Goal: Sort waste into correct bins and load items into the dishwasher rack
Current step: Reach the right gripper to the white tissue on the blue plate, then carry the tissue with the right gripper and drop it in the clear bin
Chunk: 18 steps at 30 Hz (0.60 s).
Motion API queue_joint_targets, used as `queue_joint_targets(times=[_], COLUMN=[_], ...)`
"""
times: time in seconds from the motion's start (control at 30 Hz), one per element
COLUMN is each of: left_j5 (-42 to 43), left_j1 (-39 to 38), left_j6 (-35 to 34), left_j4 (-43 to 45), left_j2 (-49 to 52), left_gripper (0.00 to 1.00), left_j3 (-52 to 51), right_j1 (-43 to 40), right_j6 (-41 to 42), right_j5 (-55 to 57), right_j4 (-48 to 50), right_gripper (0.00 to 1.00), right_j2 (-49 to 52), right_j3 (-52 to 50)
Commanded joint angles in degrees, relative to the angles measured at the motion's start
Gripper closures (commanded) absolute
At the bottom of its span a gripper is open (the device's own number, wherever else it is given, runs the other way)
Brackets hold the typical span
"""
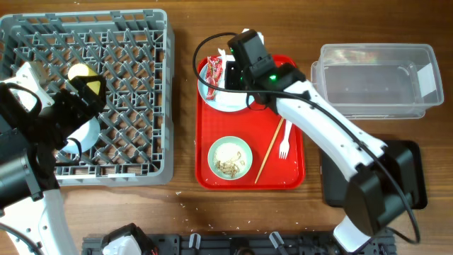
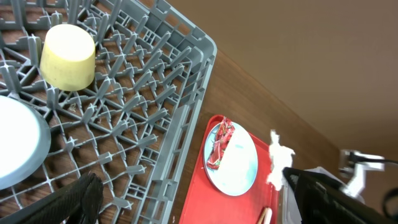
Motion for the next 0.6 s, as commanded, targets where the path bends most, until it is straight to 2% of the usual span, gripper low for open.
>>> queue_joint_targets(times=[0.0, 0.07, 0.2, 0.43, 0.5, 0.53, 0.57], left_j5=[-0.11, -0.11, -0.11, -0.11, -0.11, -0.11, -0.11], left_j1=[-0.2, -0.2, -0.2, -0.2, -0.2, -0.2, -0.2], left_j6=[0.52, 0.52, 0.55, 0.52, 0.52, 0.52, 0.52], left_j4=[0.13, 0.13, 0.13, 0.13, 0.13, 0.13, 0.13], left_j2=[-0.26, -0.26, -0.26, -0.26, -0.26, -0.26, -0.26], left_gripper=[0.0, 0.0, 0.0, 0.0, 0.0, 0.0, 0.0], left_j3=[0.13, 0.13, 0.13, 0.13, 0.13, 0.13, 0.13], right_j1=[-0.74, -2.38, -7.91, -24.98, -28.41, -30.03, -31.15], right_j6=[2.89, 7.04, 8.76, 8.07, 8.09, 8.13, 8.11], right_j5=[6.4, 12.11, 18.88, 17.57, 15.13, 13.64, 12.26], right_j4=[-1.77, -4.74, -9.77, -15.21, -15.47, -15.43, -15.21], right_gripper=[0.96, 0.96, 0.96, 0.96, 0.91, 0.85, 0.53], right_j2=[-5.86, -9.49, -13.7, -12.59, -11.34, -10.47, -9.73], right_j3=[0.28, 0.28, 0.28, 0.2, 0.17, 0.15, 0.15])
